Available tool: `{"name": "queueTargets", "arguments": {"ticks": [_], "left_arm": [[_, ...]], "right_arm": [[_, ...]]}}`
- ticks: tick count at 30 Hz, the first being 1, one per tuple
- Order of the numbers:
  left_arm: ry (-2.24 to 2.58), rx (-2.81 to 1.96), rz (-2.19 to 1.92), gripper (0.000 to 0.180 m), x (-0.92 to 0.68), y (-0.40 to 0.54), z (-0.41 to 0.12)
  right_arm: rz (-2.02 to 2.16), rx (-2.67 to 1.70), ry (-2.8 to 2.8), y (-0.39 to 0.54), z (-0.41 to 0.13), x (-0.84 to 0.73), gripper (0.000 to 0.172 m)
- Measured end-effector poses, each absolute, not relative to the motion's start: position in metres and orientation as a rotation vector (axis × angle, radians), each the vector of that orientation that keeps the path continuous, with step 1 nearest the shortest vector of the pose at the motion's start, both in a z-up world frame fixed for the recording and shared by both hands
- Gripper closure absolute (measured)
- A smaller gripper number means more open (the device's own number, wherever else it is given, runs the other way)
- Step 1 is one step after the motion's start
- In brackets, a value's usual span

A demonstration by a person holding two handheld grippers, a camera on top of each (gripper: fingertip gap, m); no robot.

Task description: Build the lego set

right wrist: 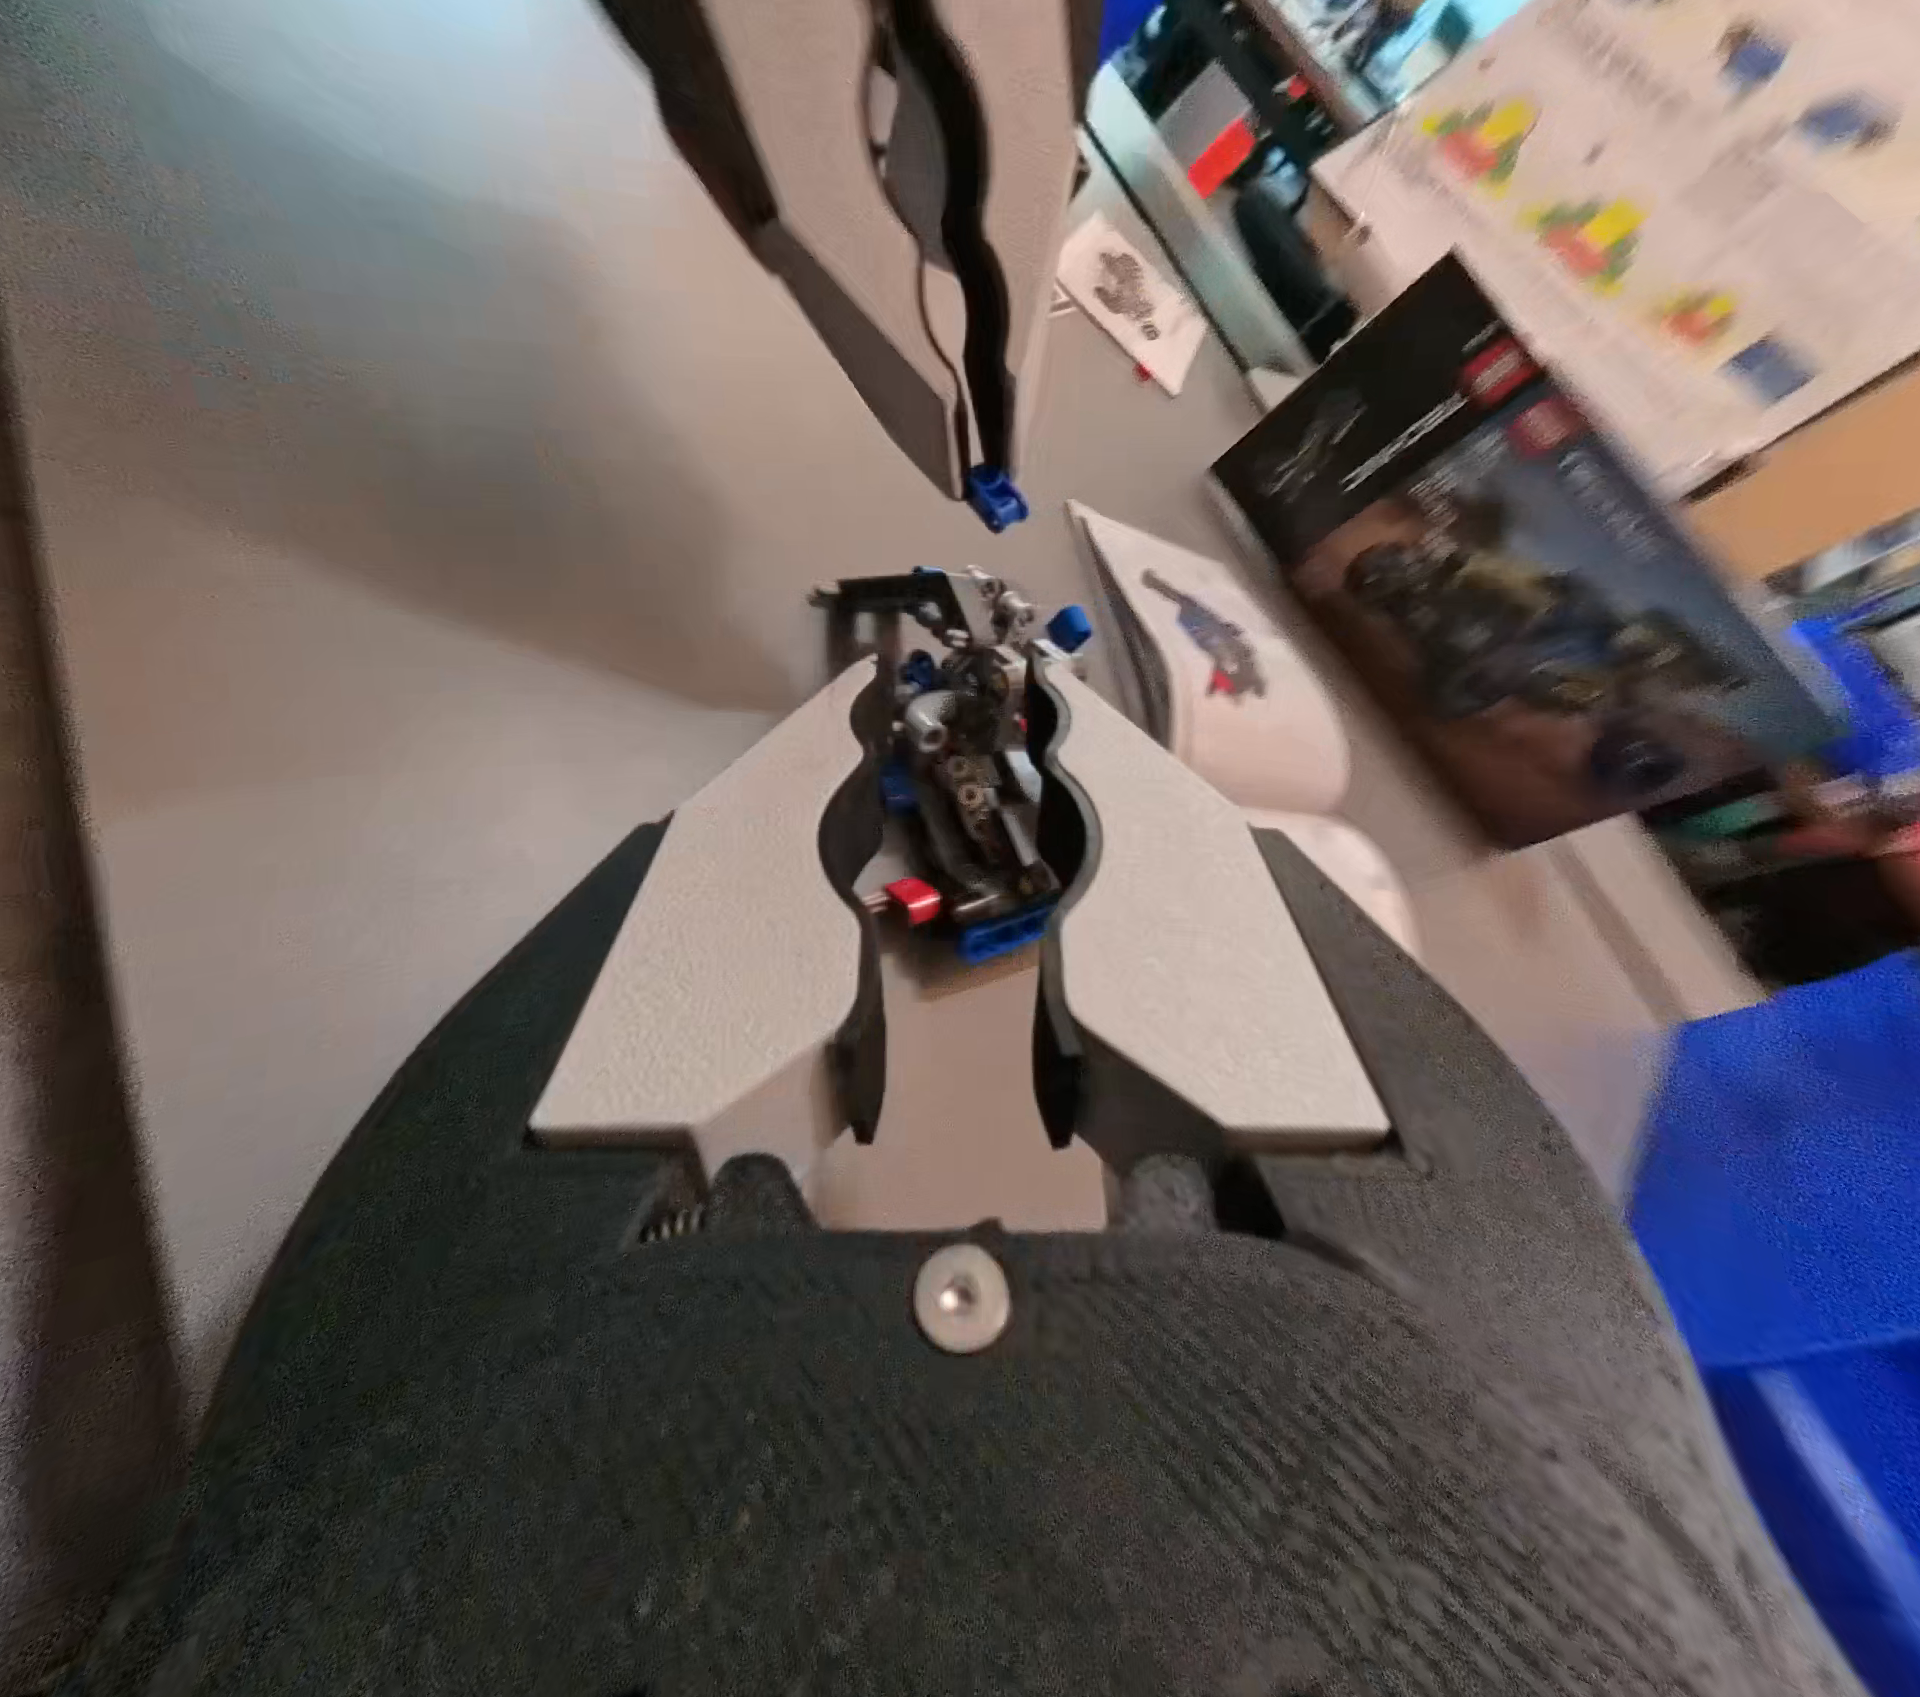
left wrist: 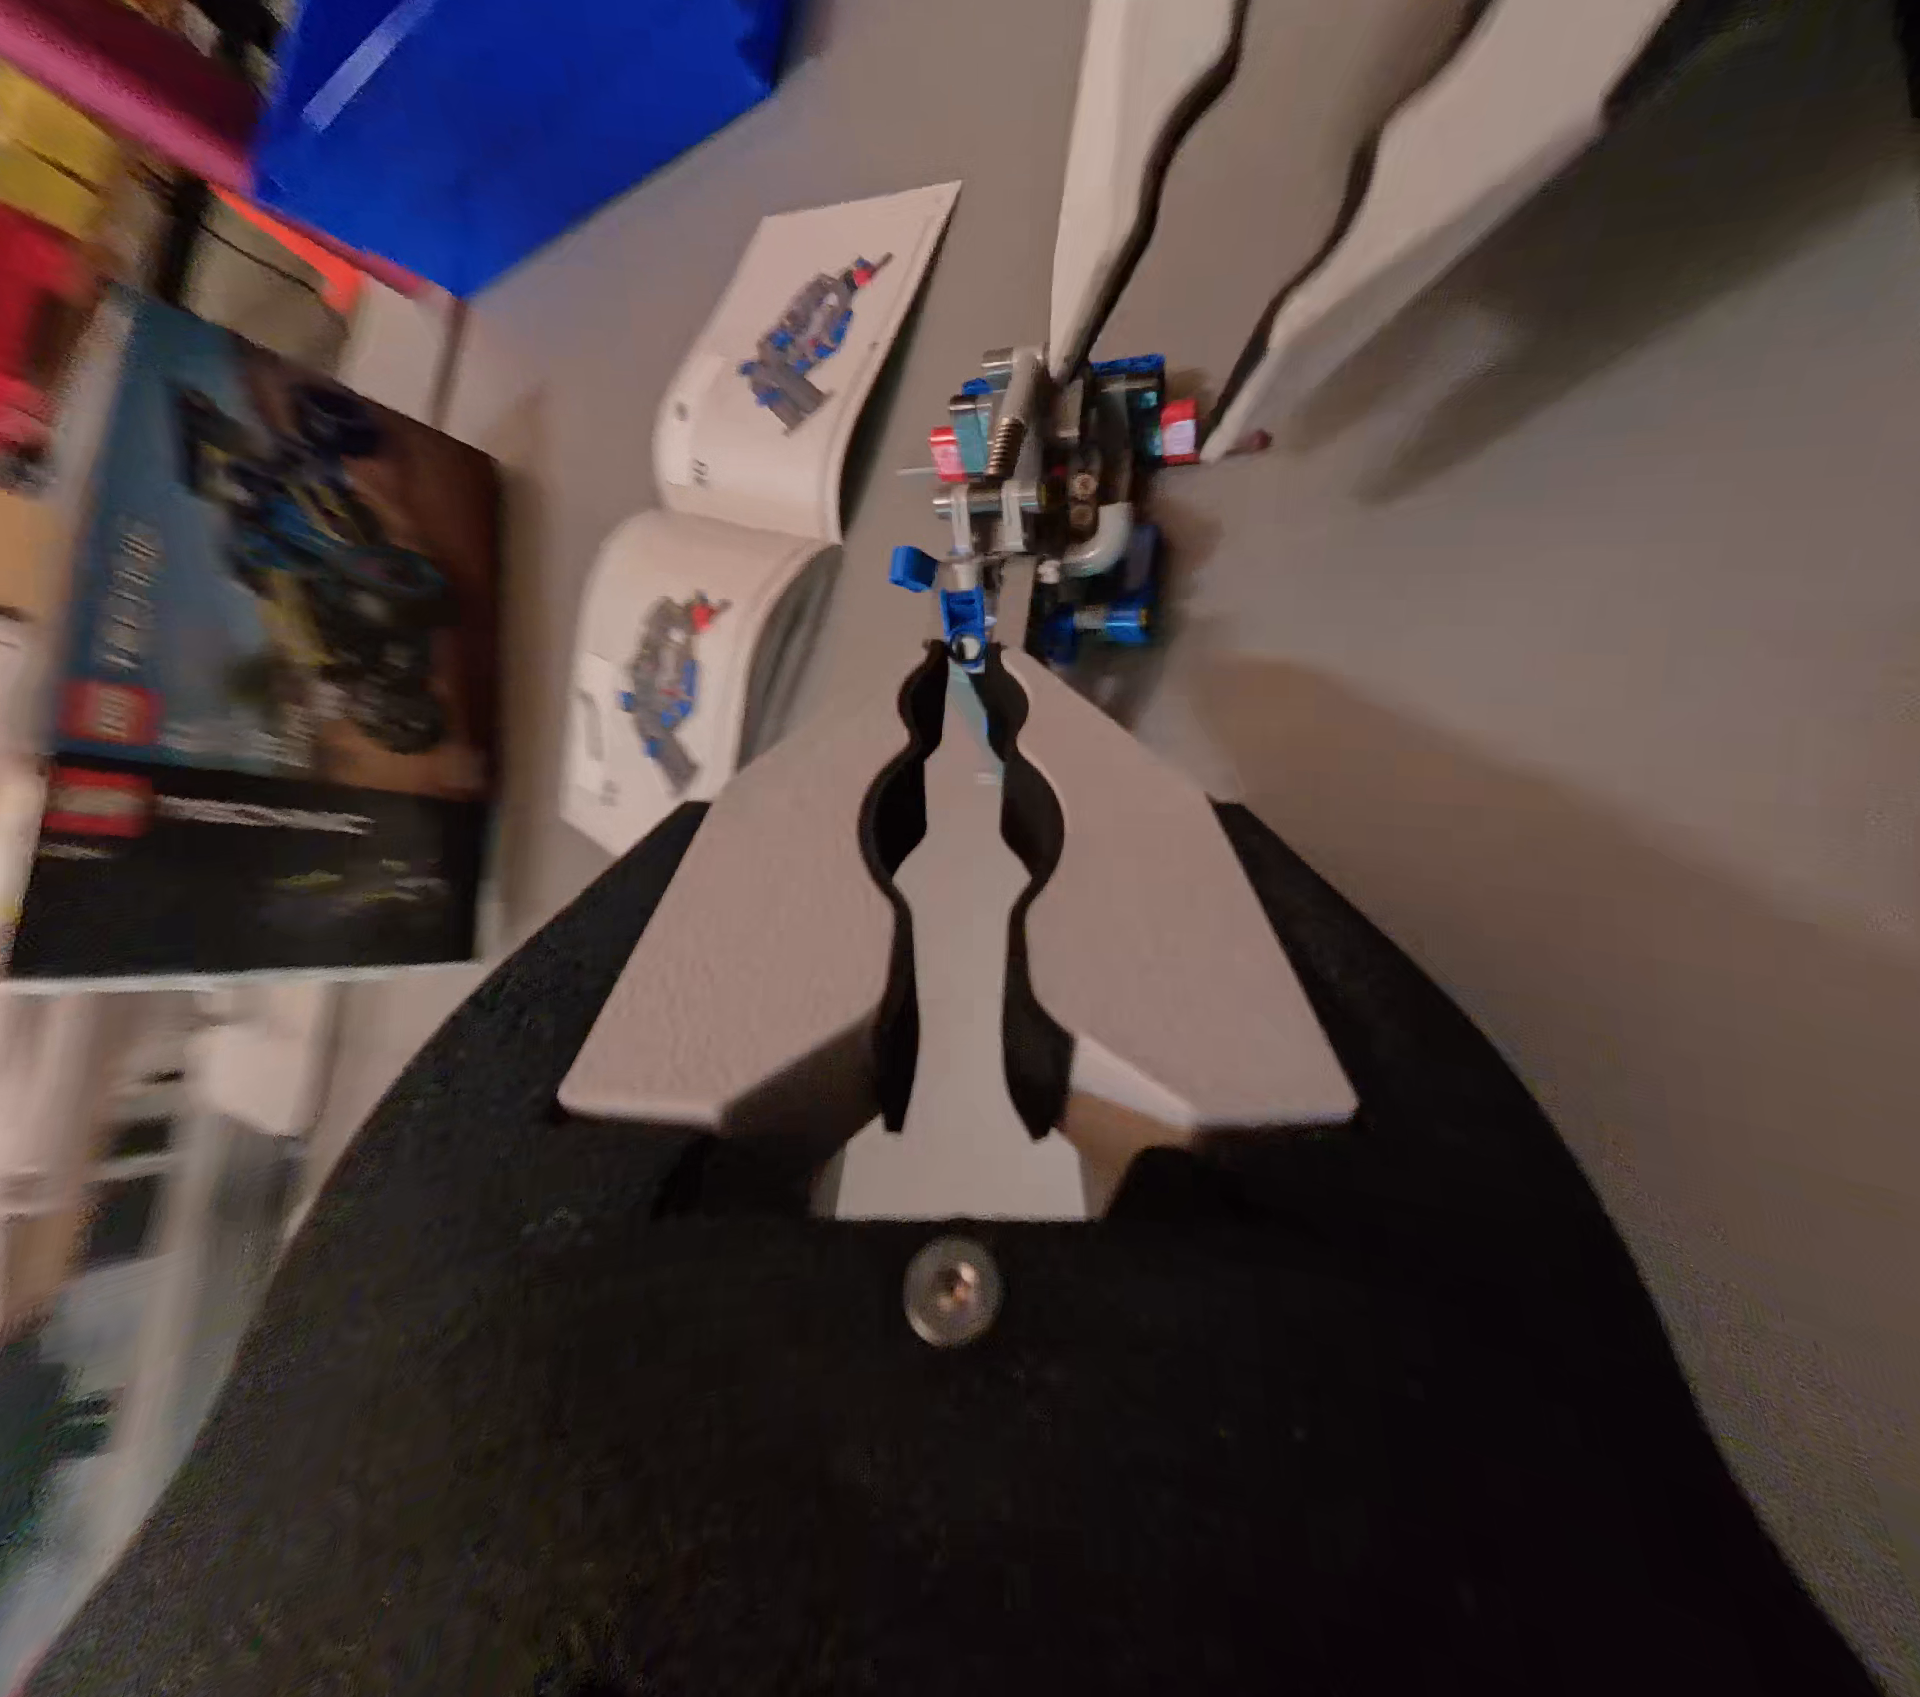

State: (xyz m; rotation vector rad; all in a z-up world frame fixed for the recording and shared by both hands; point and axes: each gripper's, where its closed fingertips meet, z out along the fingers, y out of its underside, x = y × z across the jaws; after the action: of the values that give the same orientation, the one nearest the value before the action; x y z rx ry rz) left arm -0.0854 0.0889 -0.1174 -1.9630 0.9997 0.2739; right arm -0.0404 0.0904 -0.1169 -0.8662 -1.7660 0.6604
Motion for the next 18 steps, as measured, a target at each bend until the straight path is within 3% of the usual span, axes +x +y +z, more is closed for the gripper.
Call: {"name": "queueTargets", "arguments": {"ticks": [5, 11, 15, 18], "left_arm": [[1.281, -1.726, 0.664, 0.176, -0.079, 0.089, -0.112], [1.536, -1.503, 0.932, 0.177, -0.057, 0.087, -0.11], [1.626, -1.446, 0.964, 0.177, -0.046, 0.083, -0.115], [1.631, -1.48, 0.876, 0.177, -0.037, 0.078, -0.119]], "right_arm": [[1.024, -1.121, -1.576, 0.091, -0.095, -0.035, 0.149], [1.004, -1.146, -1.612, 0.088, -0.107, -0.037, 0.147], [1.095, -1.181, -1.633, 0.08, -0.109, -0.037, 0.159], [1.107, -1.126, -1.66, 0.075, -0.11, -0.035, 0.154]]}}
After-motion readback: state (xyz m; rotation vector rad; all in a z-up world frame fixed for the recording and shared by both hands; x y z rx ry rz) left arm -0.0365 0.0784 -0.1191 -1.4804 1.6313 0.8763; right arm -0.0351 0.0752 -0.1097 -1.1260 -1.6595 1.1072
